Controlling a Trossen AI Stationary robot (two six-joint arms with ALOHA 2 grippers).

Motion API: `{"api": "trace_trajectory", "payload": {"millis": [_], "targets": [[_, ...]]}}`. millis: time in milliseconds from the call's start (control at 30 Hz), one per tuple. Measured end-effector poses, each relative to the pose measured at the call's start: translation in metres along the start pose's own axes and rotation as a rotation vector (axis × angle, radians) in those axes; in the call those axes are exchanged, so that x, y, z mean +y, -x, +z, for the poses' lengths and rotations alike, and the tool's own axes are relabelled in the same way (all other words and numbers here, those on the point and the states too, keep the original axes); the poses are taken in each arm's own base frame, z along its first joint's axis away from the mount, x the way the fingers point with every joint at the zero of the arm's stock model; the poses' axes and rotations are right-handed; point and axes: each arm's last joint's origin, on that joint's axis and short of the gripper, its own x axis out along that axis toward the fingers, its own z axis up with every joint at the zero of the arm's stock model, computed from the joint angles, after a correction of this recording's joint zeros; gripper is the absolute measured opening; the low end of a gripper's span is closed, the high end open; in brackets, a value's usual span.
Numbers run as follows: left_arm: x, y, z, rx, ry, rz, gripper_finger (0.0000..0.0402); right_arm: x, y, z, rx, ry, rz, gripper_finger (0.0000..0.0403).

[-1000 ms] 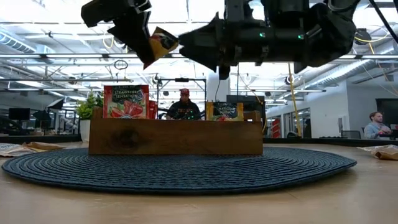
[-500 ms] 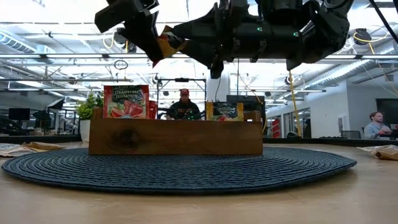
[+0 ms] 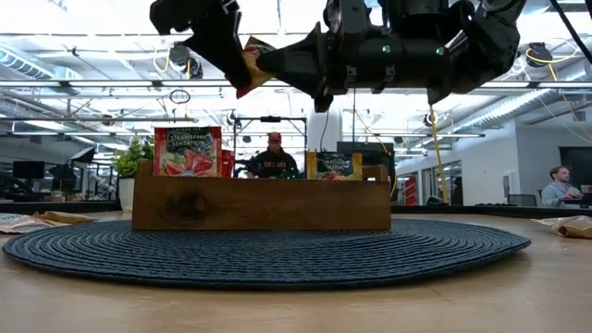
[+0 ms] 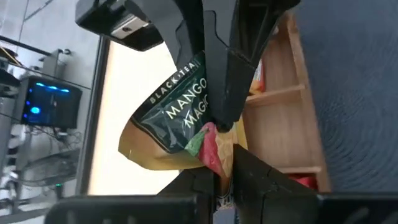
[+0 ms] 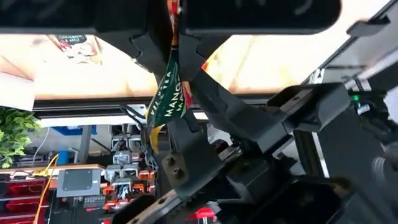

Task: Pick & Place Tea
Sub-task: Put the bottom yellow tea bag into the right section of the wooden organizer

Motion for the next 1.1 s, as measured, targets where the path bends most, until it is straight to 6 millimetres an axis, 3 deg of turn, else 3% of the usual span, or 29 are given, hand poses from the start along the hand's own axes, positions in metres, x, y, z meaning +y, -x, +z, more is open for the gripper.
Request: {"api": "trace_trajectory", "payload": {"millis": [400, 600, 933, 1100], "targets": [[-0.014, 0.013, 0.001, -0.043, 0.049, -0.041, 0.0046, 0.015, 0.036, 0.044, 0.248, 0.126, -0.125, 0.0000], [-0.021, 0.020, -0.003, -0.046, -0.001, -0.108, 0.0046, 0.017, 0.057, 0.051, 0.369, 0.102, -0.275, 0.0001], [-0.011, 0.022, -0.002, -0.062, -0.006, -0.029, 0.0024, 0.029, 0.045, 0.045, 0.293, 0.083, -0.200, 0.0001], [-0.009, 0.020, 0.000, -0.063, 0.010, -0.035, 0.0035, 0.026, 0.031, 0.034, 0.245, 0.048, -0.050, 0.0053]]}}
